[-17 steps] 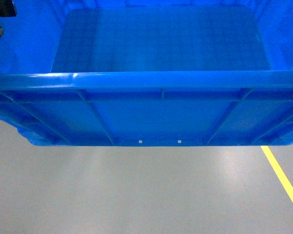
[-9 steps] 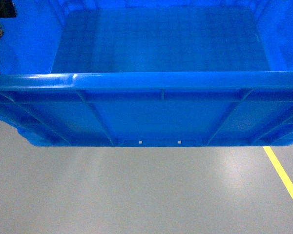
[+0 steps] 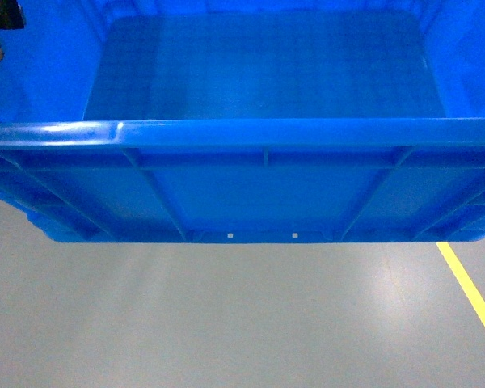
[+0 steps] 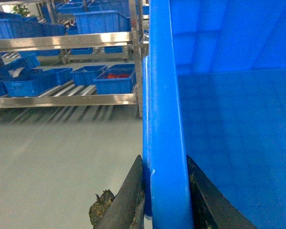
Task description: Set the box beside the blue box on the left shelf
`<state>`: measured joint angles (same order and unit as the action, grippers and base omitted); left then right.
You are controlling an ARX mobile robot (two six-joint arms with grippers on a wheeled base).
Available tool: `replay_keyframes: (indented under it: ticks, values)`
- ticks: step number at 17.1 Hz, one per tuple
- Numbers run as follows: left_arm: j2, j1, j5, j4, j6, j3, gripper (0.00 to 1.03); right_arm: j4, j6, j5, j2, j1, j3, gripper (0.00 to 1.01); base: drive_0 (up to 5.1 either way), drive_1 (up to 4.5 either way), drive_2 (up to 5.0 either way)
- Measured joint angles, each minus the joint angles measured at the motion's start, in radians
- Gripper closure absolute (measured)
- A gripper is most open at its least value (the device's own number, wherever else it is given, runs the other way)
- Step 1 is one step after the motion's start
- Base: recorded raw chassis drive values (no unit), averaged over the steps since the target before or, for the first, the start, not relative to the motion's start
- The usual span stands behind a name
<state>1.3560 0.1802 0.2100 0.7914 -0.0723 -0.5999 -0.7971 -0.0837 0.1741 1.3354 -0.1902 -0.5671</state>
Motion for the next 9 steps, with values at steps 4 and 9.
replay_keyframes:
  ticks: [4,9]
  values:
    - [-0.001,0.002,0.000,-0.003,-0.003,0.000,0.88,0.005,0.000,0.001,-0.001,0.000,0.000,0.81,0.0,4.19,-4.2]
    - [-0.001,0.002,0.000,0.003,-0.004,0.000,0.88,0.003,0.000,0.000,-0.001,0.001,0.000,0.81,0.0,4.23,-4.1]
